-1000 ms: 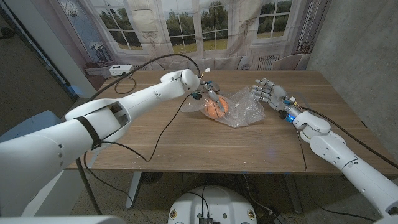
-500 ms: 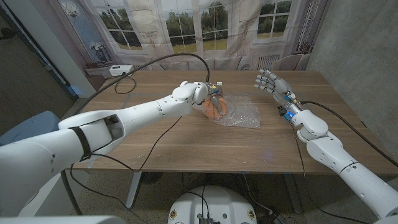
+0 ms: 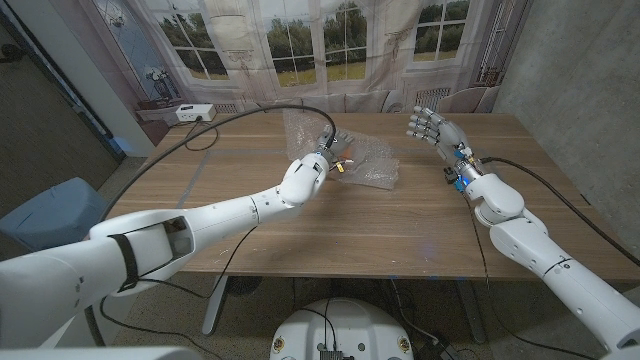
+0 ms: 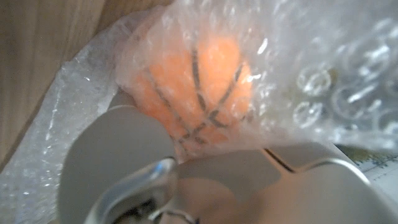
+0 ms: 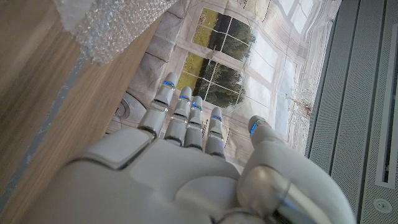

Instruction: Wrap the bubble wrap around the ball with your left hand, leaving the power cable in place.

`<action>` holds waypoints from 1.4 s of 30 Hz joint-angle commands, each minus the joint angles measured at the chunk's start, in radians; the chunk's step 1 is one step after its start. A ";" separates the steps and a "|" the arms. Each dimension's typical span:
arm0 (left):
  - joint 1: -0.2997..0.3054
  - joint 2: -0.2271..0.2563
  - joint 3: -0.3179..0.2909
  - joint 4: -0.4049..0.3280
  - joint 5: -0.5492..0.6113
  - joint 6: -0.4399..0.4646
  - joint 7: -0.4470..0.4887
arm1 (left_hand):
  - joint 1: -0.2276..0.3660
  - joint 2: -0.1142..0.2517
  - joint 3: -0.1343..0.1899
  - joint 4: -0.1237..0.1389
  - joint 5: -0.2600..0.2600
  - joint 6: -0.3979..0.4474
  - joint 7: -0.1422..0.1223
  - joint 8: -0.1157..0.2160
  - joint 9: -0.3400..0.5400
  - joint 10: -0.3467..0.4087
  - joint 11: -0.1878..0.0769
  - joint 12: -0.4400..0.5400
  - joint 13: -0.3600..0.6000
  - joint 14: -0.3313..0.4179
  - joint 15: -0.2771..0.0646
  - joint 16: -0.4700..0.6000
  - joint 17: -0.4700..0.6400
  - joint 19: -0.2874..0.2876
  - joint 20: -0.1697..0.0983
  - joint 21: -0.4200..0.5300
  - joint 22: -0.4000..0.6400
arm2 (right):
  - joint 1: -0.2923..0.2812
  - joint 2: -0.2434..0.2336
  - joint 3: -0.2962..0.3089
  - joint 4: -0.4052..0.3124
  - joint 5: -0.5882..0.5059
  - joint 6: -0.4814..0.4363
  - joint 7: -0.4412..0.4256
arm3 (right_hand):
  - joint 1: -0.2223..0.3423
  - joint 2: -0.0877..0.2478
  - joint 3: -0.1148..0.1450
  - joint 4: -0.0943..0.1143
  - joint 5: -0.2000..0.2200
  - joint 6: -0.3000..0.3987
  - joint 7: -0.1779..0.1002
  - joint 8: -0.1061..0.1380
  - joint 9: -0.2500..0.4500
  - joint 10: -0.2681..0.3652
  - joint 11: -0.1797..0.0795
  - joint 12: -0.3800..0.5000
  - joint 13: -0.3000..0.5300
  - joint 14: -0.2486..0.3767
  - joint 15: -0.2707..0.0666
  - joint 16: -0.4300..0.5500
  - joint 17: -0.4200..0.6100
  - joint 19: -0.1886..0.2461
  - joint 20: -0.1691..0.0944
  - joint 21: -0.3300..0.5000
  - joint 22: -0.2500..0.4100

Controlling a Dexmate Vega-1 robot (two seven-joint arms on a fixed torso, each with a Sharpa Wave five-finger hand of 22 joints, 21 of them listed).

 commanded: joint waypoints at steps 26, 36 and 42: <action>0.232 -0.084 -0.453 -0.014 -0.436 0.000 0.447 | -0.482 0.059 -0.134 0.102 -0.045 -0.088 0.034 0.003 0.002 -0.075 0.076 0.024 -0.116 -0.085 0.075 0.030 -0.050 -0.281 0.002 -0.182 0.017 | 0.037 0.000 -0.028 0.019 0.004 -0.035 0.012 | -0.039 -0.001 -0.021 0.015 0.001 0.016 -0.005 0.002 0.000 0.014 0.000 0.002 0.005 0.021 0.005 0.000 0.006 0.012 -0.002 0.001 0.004; 0.123 -0.149 -0.391 0.121 -0.440 0.120 0.561 | -0.510 0.125 -0.015 0.106 -0.018 -0.062 0.095 0.018 -0.001 -0.037 0.093 0.039 -0.143 -0.054 0.055 0.036 -0.055 -0.194 -0.003 -0.175 0.018 | 0.052 0.006 -0.040 0.024 0.001 -0.047 0.016 | -0.046 -0.002 -0.024 0.017 0.002 0.016 -0.005 0.001 0.000 0.019 0.001 0.003 0.005 0.024 0.006 0.000 0.006 0.012 -0.001 0.000 0.004; -0.002 -0.209 -0.332 0.284 -0.501 0.213 0.457 | -0.514 0.128 0.160 0.112 0.002 -0.071 0.148 0.013 -0.002 -0.060 0.106 0.030 -0.157 -0.070 0.056 0.026 -0.055 -0.182 -0.002 -0.192 0.018 | 0.052 0.008 -0.040 0.020 -0.003 -0.045 0.007 | -0.050 -0.003 -0.025 0.018 0.002 0.014 -0.004 0.000 0.000 0.021 0.002 0.003 0.005 0.026 0.006 -0.001 0.005 0.013 -0.002 0.000 0.004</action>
